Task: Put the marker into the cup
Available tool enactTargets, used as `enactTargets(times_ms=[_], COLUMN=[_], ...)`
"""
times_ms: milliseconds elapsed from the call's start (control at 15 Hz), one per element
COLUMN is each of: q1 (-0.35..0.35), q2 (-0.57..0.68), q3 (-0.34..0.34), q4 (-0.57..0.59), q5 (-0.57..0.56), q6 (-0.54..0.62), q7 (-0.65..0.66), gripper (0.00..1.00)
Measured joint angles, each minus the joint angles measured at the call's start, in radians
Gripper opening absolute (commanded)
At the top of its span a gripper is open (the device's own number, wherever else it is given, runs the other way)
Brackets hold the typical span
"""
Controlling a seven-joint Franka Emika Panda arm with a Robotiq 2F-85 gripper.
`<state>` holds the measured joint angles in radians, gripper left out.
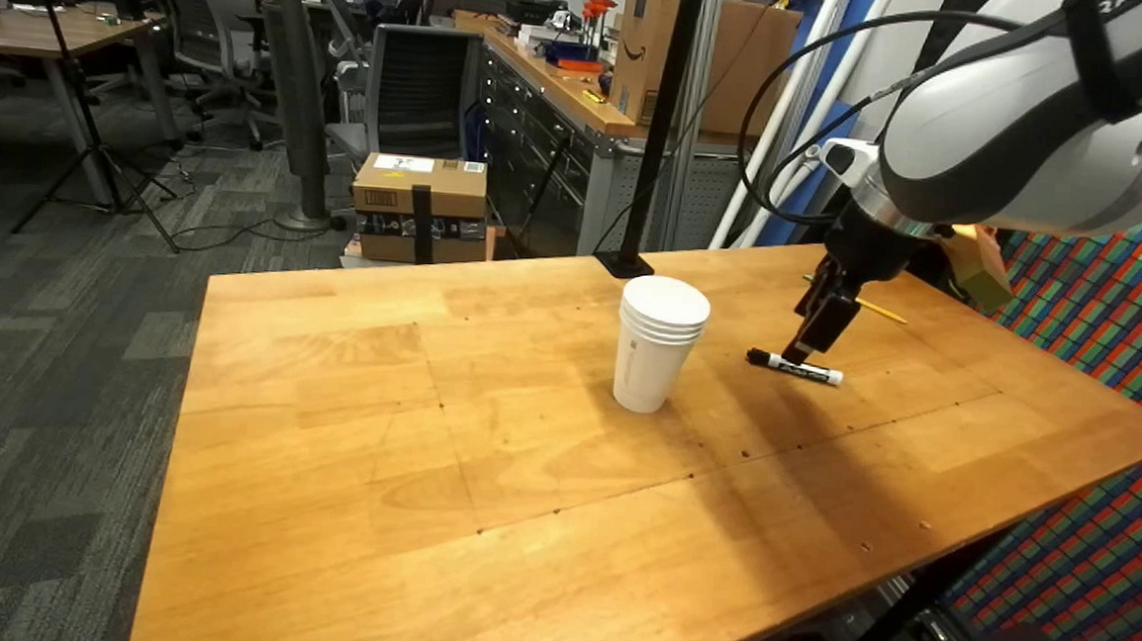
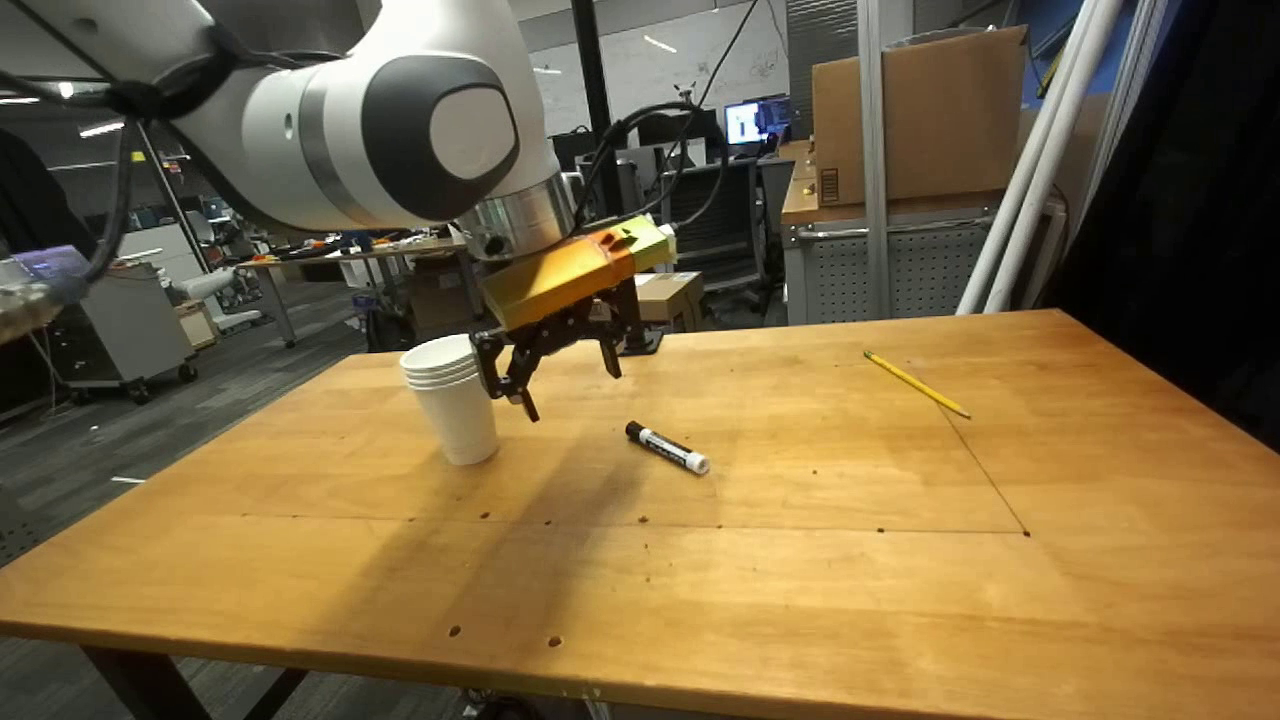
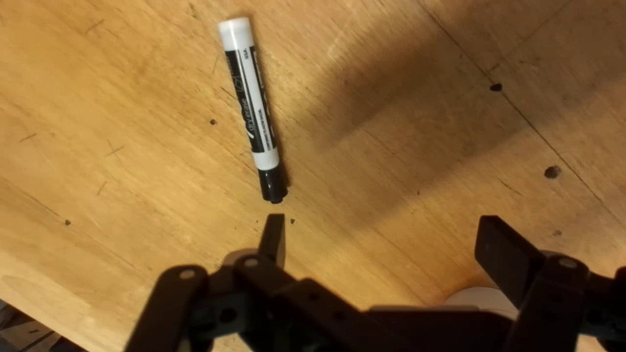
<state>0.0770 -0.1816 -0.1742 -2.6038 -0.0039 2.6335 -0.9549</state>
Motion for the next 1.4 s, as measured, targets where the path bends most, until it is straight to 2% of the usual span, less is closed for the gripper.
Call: enactTargets(times_ms=[600,933,1400], q1=[-0.073,-0.107,-0.108], q2=[0.034,0.067,0.156], q3=[-0.038,-0.050,-0.033], q4=[0.014,0.035,0.101], q5=[0.071,0.108,0.219], q6=[-0.019,-0.019,-0.055], q7=[-0.260,-0.345,-0.443], gripper=[1.00,1.00,1.00])
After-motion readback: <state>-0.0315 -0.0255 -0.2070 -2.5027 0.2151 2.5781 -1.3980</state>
